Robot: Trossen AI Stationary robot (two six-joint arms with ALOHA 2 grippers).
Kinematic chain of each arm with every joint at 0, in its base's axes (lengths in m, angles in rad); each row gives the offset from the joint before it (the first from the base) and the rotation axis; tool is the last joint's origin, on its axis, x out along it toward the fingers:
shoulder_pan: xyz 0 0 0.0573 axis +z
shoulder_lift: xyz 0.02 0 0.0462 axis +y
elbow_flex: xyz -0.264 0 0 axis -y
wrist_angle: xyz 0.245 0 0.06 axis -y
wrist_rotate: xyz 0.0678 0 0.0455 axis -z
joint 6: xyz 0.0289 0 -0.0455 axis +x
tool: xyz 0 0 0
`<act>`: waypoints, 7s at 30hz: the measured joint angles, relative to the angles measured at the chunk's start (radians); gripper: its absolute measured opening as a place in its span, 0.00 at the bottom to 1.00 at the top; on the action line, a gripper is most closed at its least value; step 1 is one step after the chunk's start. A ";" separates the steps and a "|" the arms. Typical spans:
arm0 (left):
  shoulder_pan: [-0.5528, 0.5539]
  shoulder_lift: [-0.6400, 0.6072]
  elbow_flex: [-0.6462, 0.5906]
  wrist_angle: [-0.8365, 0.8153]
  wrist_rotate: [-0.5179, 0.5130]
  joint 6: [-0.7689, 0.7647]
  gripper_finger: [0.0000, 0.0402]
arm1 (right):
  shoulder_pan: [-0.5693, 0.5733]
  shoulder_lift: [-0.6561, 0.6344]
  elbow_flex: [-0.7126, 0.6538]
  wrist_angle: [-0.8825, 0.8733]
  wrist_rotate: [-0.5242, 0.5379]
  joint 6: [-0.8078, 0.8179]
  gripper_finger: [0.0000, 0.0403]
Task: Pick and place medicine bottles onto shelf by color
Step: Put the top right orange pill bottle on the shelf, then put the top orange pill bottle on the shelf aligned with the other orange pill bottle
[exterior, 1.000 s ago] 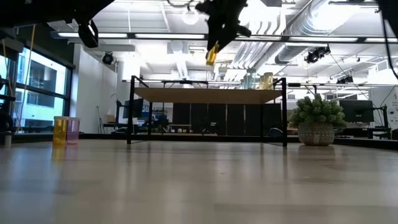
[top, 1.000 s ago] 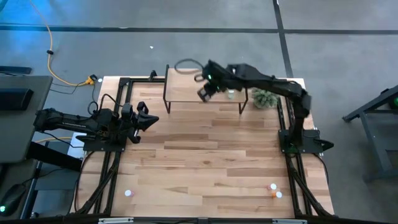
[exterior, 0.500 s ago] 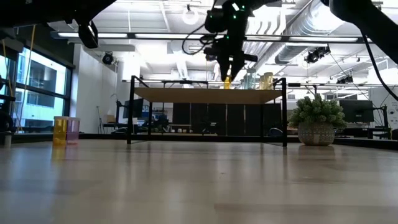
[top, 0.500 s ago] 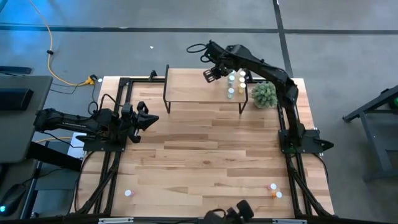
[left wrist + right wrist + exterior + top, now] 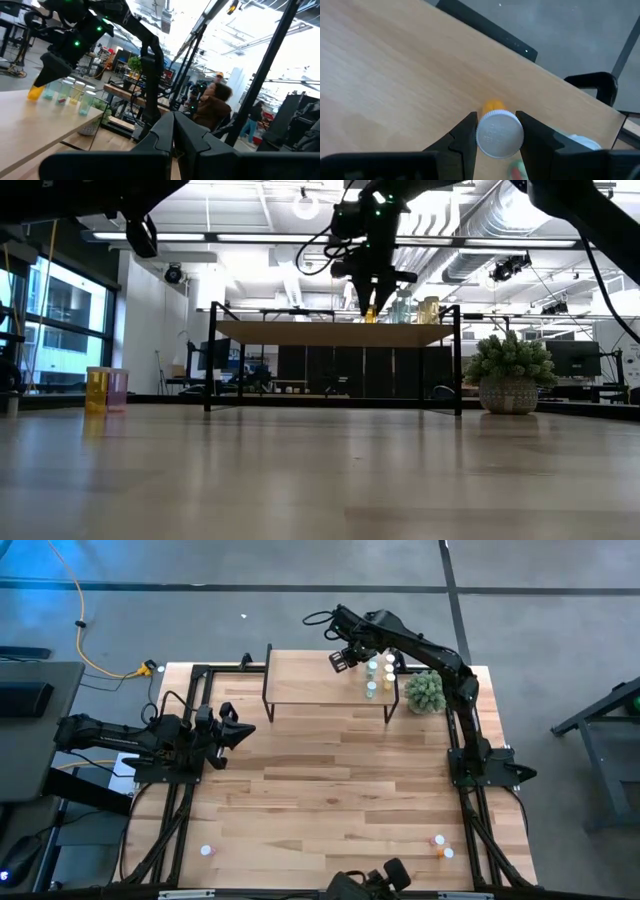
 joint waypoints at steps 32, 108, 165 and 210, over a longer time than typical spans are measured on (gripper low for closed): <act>0.000 0.000 0.000 0.000 -0.005 0.000 0.00 | -0.009 0.000 0.000 0.021 -0.039 0.022 0.39; 0.000 0.003 0.000 0.000 0.003 0.097 0.00 | 0.584 -1.004 -1.455 1.465 -0.179 -0.192 0.55; 0.310 0.631 0.661 -1.801 -0.014 -0.357 0.67 | 0.556 -1.010 -1.453 1.261 -0.428 -0.149 0.04; 0.335 0.644 0.401 -1.496 -0.027 -0.353 0.45 | 0.517 -1.014 -1.594 1.462 -0.471 -0.041 0.00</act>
